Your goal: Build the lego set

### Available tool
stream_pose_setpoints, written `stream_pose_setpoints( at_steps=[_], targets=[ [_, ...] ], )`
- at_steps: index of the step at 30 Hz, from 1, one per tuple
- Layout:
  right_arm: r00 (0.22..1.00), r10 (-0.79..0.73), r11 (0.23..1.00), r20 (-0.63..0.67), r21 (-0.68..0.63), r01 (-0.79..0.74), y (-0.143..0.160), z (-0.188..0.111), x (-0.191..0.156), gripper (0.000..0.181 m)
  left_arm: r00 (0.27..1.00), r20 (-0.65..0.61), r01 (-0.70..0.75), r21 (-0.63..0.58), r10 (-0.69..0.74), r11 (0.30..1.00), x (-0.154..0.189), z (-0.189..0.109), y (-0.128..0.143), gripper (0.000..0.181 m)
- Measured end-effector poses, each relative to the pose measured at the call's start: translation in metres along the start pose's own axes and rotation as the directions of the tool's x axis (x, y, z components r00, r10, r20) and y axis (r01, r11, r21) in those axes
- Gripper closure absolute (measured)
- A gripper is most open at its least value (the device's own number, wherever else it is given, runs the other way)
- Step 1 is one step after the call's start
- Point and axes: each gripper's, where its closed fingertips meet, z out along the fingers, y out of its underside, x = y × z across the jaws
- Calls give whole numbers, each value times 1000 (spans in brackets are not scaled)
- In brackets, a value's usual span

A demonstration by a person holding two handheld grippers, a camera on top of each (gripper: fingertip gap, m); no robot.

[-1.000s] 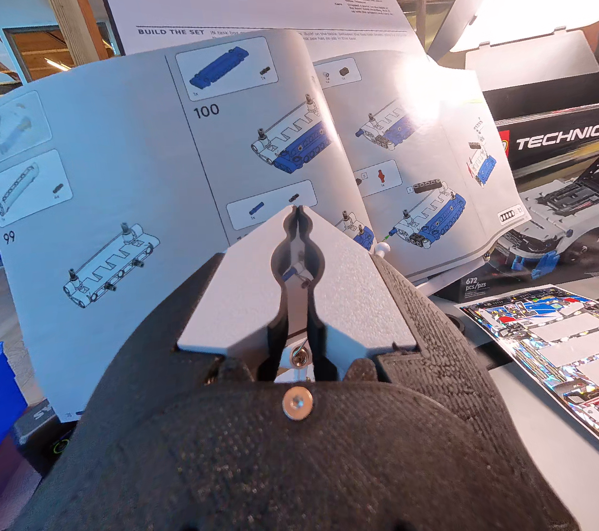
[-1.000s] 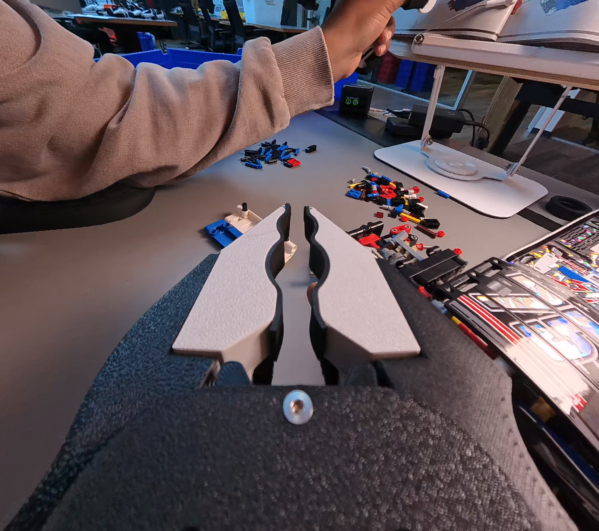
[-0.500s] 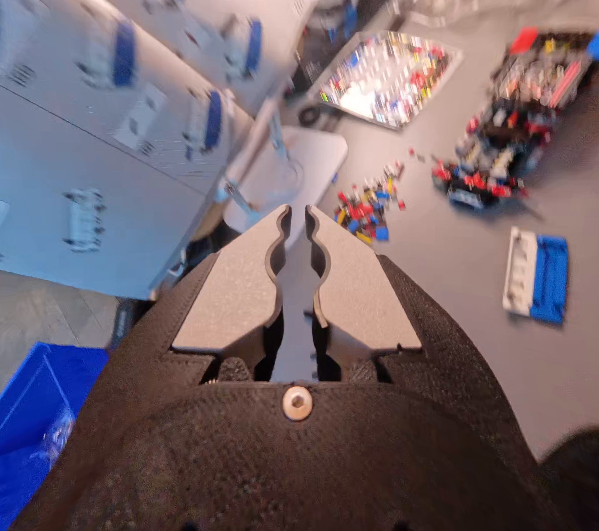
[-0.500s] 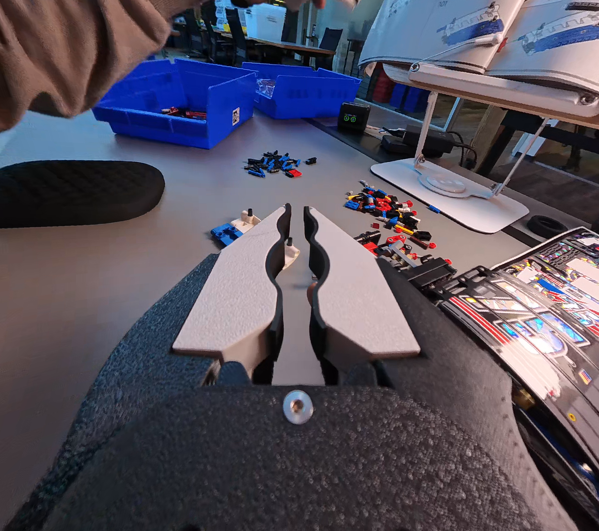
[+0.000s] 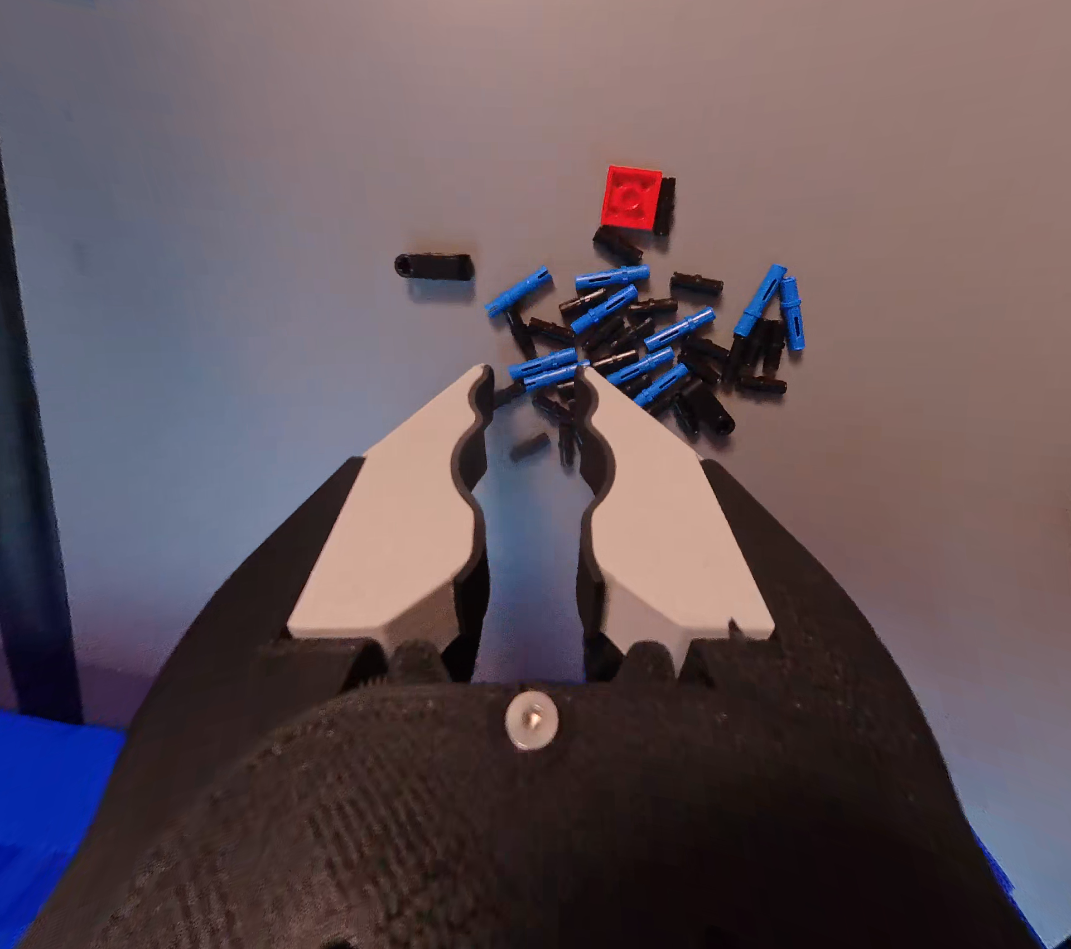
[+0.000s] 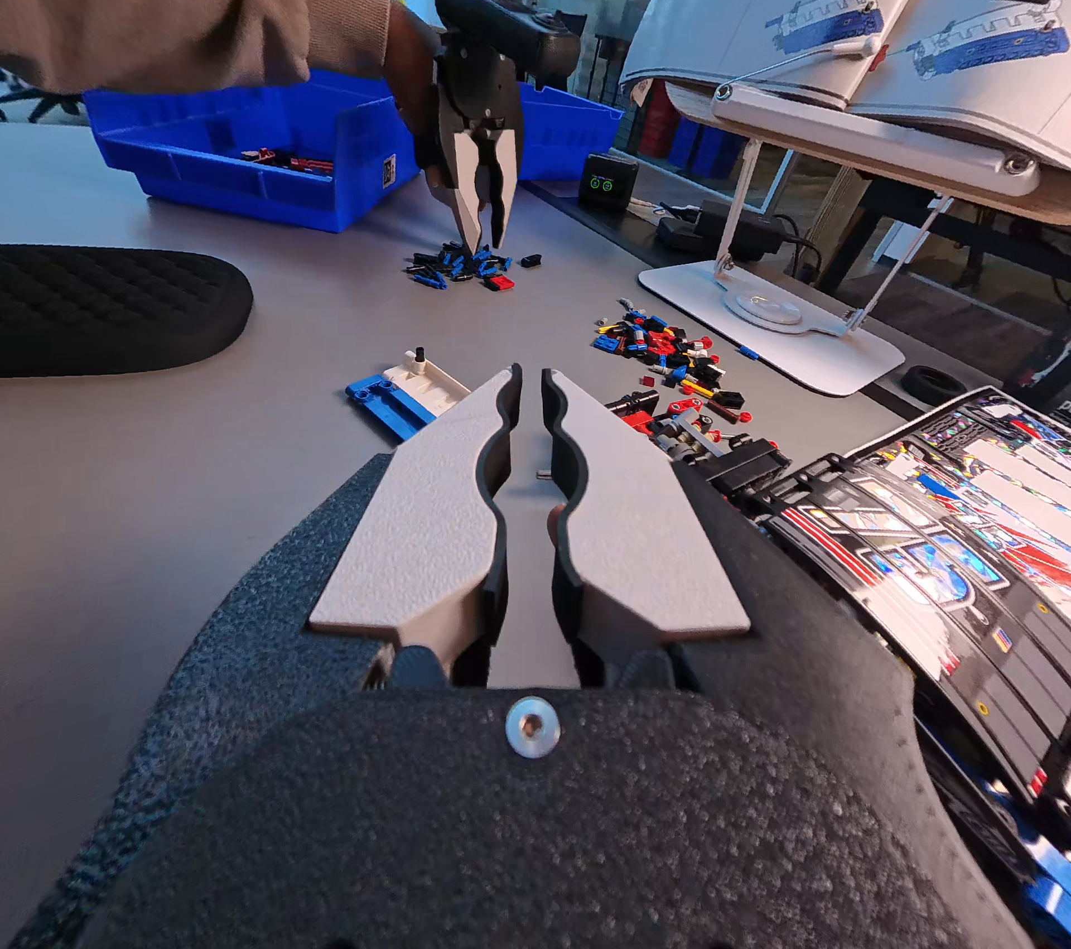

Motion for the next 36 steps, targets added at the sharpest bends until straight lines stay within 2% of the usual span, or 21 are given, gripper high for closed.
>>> stream_pose_setpoints(
  at_steps=[3,15,22,24,26,28,30,34,36],
  targets=[
    [1000,1,1000,0,-8,-1,2,1,0,176,999,-42,13,3,-13,1000,2,2,-3,161],
    [999,-22,999,24,-26,22,4,3,-5,176,998,-58,2,-29,-4,1000,0,5,4,178],
    [999,-27,999,33,-25,28,4,3,-7,176,998,-41,-49,-32,48,998,2,4,5,179],
    [999,-26,999,32,-20,27,3,2,-6,176,998,-30,-51,-20,50,999,3,-5,3,179],
    [1000,-16,1000,25,-7,16,0,1,-4,176,999,-17,-31,79,32,996,8,-28,-17,180],
    [1000,-1,1000,4,13,1,-4,-2,1,176,999,-33,-11,220,19,975,34,-55,-55,180],
    [1000,9,1000,-19,30,-8,-8,-5,7,175,995,-85,-26,319,56,947,89,-60,-96,179],
    [995,34,999,-93,21,-33,-8,-12,24,172,983,-156,-42,339,100,940,192,-16,-127,179],
    [986,58,998,-158,-8,-61,-2,-16,36,166,983,-165,-16,366,81,930,217,-1,-137,179]
  ],
)
